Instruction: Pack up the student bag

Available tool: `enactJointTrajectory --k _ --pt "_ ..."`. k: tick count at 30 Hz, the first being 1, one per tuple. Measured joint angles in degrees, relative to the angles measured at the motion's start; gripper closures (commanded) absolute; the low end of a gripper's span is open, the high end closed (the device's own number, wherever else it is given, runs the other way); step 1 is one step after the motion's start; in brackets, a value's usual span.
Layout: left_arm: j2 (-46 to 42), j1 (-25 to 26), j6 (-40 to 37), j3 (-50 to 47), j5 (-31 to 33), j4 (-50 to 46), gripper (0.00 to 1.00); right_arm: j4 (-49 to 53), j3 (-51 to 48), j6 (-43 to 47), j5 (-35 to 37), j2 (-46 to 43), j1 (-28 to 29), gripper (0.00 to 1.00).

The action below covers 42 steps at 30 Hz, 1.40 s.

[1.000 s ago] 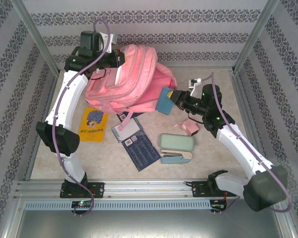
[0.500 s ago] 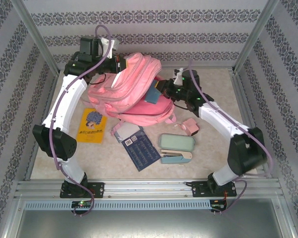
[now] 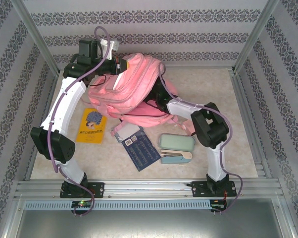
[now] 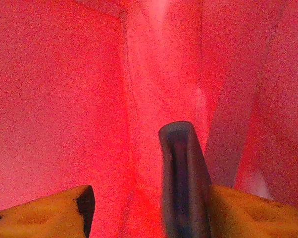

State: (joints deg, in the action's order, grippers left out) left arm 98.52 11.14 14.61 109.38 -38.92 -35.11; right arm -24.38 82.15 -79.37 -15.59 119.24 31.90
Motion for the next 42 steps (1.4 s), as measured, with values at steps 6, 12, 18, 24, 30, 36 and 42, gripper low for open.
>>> enactJointTrajectory --k 6,12,18,24,30,36,42 --pt "0.0 -0.13 -1.66 0.11 4.17 -0.28 1.0 -1.16 0.07 3.78 -3.43 -1.2 -0.66 0.28" --pt "0.0 -2.19 -1.51 -0.31 6.56 0.61 1.0 -1.36 -4.35 9.16 -9.88 -9.16 -3.26 0.26" --pt "-0.28 -3.61 2.71 -7.04 5.68 7.21 1.0 3.06 -11.17 14.86 -11.3 -19.12 -6.62 0.29" --pt "-0.13 -4.92 7.85 -9.66 1.7 10.38 1.0 7.93 -19.06 19.56 -10.88 -26.86 -9.25 0.31" --pt "-0.11 -5.27 11.39 -12.7 -1.92 14.29 1.0 2.78 -23.34 16.94 -13.62 -27.3 -9.68 0.27" --pt "-0.13 -5.22 11.85 -15.65 -3.8 15.28 1.0 -4.94 -23.85 13.53 -15.89 -27.06 -9.66 0.26" --pt "-0.33 -4.55 12.74 -17.55 -4.85 15.89 1.0 -9.42 -23.82 12.59 -16.37 -26.95 -9.33 0.18"
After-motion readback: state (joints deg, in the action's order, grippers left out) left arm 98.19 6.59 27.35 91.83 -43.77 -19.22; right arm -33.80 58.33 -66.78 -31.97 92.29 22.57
